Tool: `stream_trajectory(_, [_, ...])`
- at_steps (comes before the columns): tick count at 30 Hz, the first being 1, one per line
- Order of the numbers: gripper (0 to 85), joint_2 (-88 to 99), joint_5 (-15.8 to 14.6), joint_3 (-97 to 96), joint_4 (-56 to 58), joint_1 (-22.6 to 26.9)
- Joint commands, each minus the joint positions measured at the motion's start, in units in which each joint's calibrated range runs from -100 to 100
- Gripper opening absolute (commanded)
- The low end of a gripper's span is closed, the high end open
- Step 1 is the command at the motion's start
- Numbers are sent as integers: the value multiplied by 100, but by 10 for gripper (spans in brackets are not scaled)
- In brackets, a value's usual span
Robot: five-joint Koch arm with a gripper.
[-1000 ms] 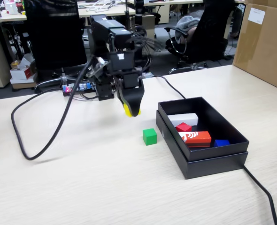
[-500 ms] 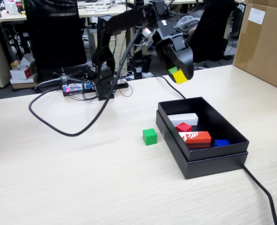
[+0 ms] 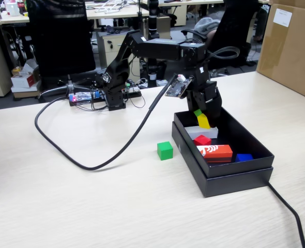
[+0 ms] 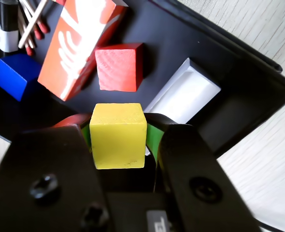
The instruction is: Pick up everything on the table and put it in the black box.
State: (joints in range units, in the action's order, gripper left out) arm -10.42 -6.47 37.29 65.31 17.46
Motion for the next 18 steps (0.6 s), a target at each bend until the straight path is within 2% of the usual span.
stream_trajectory(1, [129,107,-10,52,-177,0])
stream_trajectory(5, [138,107,-5,-157,-194,0])
stream_trajectory(6, [194,107,5,-247,-194,0])
stream_trajectory(9, [233,118,15,-402,-194,-5])
stream_trajectory(13, [339,359,20,-483,-194,-24])
stream_trajectory(18, [348,1518,24,-420,-177,-34])
